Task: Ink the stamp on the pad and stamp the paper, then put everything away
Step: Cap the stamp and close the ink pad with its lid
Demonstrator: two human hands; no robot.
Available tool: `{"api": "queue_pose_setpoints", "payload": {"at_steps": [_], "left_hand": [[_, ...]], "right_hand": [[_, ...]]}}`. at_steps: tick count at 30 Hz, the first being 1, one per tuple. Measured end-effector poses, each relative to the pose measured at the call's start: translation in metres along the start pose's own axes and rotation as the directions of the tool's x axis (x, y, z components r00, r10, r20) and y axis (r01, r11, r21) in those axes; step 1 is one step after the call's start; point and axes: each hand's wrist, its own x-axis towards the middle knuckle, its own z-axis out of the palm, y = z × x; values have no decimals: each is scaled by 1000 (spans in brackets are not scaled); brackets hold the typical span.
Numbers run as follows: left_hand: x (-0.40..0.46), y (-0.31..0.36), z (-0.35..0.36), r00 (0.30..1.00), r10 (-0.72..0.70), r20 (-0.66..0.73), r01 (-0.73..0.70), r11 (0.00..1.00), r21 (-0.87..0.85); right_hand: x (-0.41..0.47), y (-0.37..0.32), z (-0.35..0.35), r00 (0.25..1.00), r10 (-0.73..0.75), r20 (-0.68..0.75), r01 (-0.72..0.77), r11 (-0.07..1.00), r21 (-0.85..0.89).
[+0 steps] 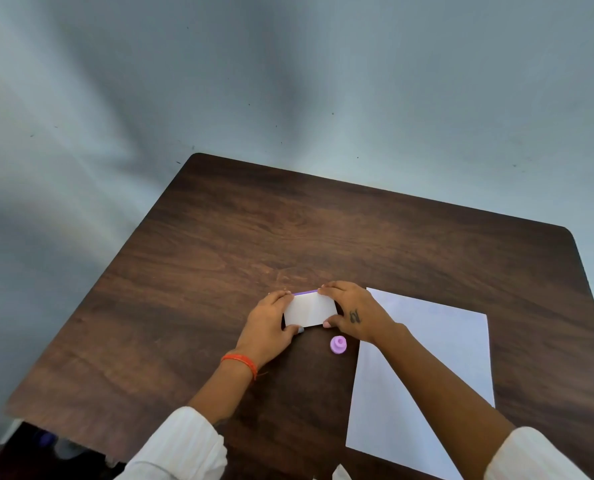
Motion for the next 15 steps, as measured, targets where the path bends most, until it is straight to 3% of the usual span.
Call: {"api": "queue_pose_setpoints", "payload": {"at_steps": [15], "left_hand": [[0,10,0,996,-86,29,89,986,-139]], "right_hand": [[3,-9,-4,1000,18,25,-18,1000,17]]}}
